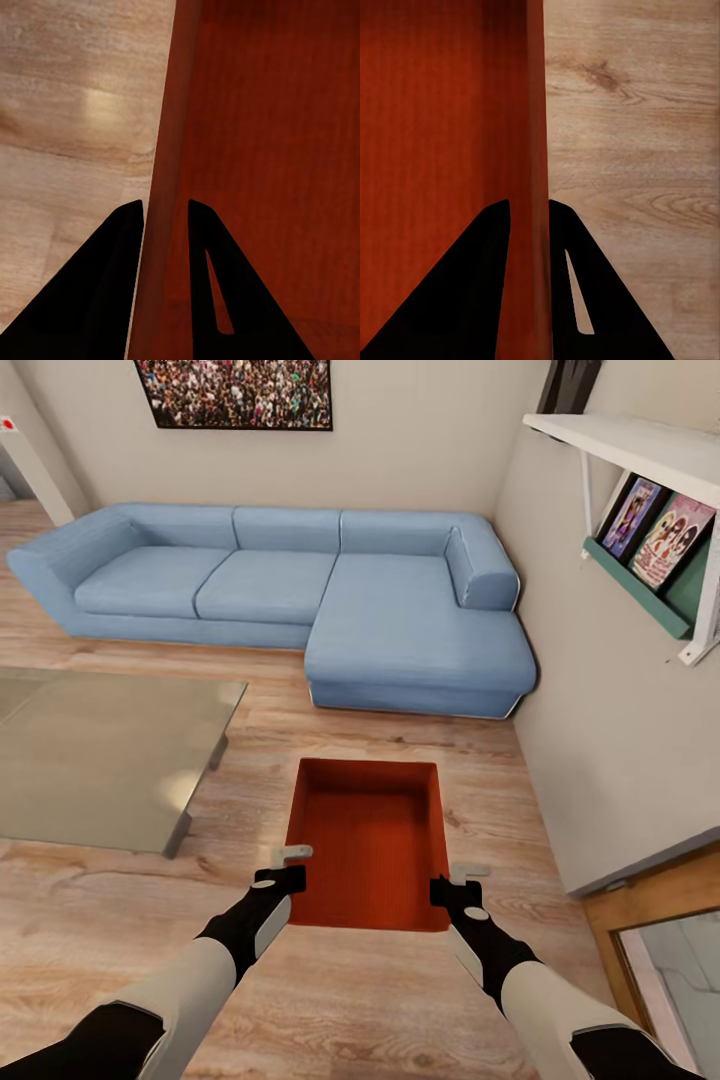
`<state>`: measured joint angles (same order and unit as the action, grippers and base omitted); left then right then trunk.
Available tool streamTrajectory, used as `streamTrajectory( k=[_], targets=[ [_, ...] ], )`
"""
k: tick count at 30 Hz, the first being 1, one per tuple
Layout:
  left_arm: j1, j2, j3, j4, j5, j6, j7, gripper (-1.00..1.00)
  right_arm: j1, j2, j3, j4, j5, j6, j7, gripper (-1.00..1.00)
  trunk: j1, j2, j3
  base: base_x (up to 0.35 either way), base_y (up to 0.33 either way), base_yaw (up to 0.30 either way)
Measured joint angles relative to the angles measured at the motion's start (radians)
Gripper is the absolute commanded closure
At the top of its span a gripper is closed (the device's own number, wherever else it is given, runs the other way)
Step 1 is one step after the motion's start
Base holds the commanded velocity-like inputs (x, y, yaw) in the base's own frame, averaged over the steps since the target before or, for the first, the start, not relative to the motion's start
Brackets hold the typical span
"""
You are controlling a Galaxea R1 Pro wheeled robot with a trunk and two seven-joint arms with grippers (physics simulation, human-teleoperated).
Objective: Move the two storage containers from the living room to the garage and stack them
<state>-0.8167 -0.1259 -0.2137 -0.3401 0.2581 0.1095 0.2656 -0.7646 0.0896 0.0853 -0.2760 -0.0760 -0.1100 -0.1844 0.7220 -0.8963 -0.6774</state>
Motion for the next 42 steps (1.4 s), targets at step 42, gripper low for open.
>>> streamTrajectory(
  k=[42],
  targets=[
    [0.001, 0.008, 0.002, -0.023, -0.002, 0.0, -0.014, 1.0, 0.0, 0.002, 0.003, -0.021, -0.003, -0.003, -0.002, 1.0, 0.0, 0.0, 0.066, 0.0, 0.0, 0.0]
  ],
)
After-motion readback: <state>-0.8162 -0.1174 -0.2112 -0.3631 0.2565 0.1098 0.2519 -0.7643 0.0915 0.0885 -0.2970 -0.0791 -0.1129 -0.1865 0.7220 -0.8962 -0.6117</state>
